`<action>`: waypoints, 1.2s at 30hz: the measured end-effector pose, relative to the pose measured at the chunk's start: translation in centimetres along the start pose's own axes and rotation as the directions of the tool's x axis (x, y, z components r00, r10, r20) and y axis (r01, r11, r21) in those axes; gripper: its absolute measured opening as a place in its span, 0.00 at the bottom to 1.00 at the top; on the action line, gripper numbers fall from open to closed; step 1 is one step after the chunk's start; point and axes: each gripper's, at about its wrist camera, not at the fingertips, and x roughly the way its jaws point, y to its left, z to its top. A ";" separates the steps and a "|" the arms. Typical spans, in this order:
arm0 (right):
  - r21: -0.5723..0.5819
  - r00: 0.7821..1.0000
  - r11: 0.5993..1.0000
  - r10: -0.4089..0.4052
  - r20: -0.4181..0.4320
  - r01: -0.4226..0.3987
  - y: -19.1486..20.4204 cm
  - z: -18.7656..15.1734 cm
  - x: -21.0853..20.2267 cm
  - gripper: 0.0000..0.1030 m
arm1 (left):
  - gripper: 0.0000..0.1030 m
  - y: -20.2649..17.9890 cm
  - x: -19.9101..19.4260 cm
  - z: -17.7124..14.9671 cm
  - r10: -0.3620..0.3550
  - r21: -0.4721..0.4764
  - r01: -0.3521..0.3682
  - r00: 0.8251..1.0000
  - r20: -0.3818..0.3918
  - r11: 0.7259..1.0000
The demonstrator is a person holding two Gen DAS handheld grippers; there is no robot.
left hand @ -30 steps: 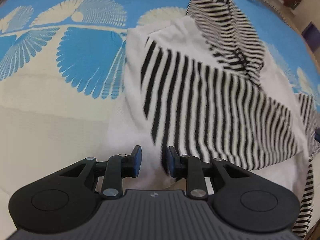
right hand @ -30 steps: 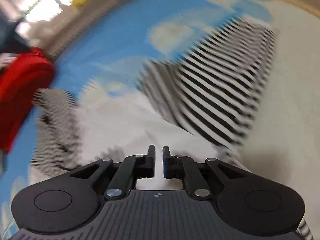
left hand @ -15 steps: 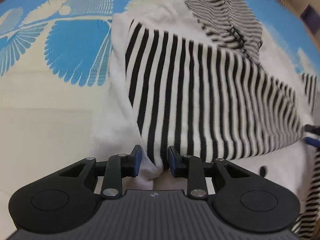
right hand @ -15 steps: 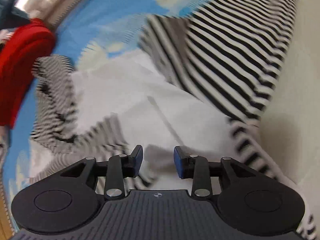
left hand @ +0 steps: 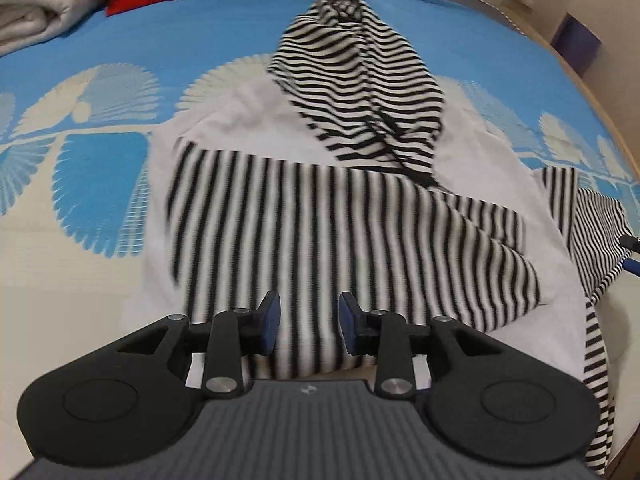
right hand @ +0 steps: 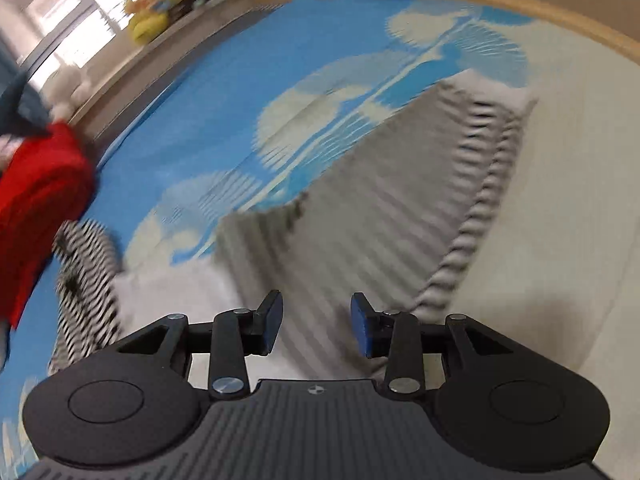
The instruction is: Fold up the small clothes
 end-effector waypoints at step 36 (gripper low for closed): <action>-0.056 0.898 0.993 -0.071 0.434 0.105 -1.5 5.9 0.3 0.04 | 0.34 4.1 -2.0 1.1 0.029 -0.070 -0.025 0.998 0.058 0.997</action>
